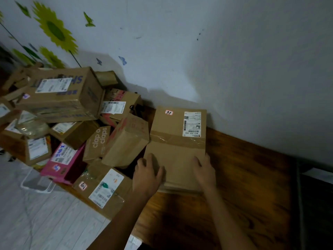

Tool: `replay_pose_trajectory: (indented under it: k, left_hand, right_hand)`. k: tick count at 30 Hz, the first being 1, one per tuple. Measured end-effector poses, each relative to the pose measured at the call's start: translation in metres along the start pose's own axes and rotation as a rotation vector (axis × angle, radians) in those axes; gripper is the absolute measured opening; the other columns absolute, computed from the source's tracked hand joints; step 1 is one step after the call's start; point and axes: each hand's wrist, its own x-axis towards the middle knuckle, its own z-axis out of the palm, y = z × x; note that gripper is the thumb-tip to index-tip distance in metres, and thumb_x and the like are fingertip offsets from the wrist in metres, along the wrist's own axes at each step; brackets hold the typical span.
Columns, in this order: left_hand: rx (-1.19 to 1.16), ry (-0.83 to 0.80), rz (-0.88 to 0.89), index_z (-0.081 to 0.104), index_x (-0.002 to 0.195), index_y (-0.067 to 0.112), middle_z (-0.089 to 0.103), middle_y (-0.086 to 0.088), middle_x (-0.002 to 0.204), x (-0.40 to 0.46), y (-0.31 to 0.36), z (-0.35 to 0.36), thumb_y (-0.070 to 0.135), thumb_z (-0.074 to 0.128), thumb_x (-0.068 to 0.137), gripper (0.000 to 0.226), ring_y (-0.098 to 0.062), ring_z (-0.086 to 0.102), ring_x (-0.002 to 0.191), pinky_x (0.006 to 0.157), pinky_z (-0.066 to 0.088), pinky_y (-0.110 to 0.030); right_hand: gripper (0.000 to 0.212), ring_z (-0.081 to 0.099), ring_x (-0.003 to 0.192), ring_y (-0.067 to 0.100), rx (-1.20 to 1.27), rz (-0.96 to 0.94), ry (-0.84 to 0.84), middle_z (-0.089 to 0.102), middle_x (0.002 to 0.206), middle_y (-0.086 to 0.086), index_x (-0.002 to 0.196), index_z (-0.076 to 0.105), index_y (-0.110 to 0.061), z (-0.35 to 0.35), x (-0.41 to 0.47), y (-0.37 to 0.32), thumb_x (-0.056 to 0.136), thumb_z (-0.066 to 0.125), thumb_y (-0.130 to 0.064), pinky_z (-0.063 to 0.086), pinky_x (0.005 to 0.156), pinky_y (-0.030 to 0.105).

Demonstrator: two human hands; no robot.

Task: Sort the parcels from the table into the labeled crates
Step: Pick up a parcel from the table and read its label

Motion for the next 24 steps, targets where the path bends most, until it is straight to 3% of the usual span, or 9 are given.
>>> replay_pose_trajectory:
  k: [10, 16, 24]
  left_hand:
    - [-0.151, -0.025, 0.168, 0.025, 0.154, 0.030, 0.034, -0.004, 0.135, -0.040, 0.025, 0.036, 0.060, 0.057, 0.092, 0.076, -0.024, 0.055, 0.116, 0.093, 0.053, -0.035]
    - [-0.186, -0.073, 0.214, 0.032, 0.151, 0.031, 0.035, -0.001, 0.141, -0.072, 0.018, 0.052, 0.055, 0.061, 0.091, 0.072, -0.023, 0.051, 0.126, 0.098, 0.051, -0.039]
    - [-0.233, -0.055, 0.150, 0.037, 0.145, 0.025, 0.050, 0.004, 0.131, -0.076, 0.019, 0.054, 0.052, 0.058, 0.093, 0.063, -0.021, 0.057, 0.117, 0.095, 0.051, -0.045]
  right_hand:
    - [0.044, 0.057, 0.125, 0.028, 0.047, 0.047, 0.132, 0.061, 0.135, 0.003, 0.144, 0.046, -0.024, -0.063, -0.039, 0.056, 0.104, 0.049, -0.042, 0.040, 0.095, 0.030]
    - [0.044, 0.058, 0.125, 0.025, 0.067, 0.071, 0.187, 0.062, 0.133, 0.000, 0.143, 0.048, -0.020, -0.075, -0.076, 0.096, 0.103, 0.053, -0.038, 0.039, 0.096, 0.027]
    - [0.045, 0.059, 0.122, 0.028, -0.004, 0.119, 0.224, 0.061, 0.132, 0.002, 0.141, 0.045, -0.019, -0.067, -0.096, 0.119, 0.102, 0.051, -0.041, 0.044, 0.104, 0.039]
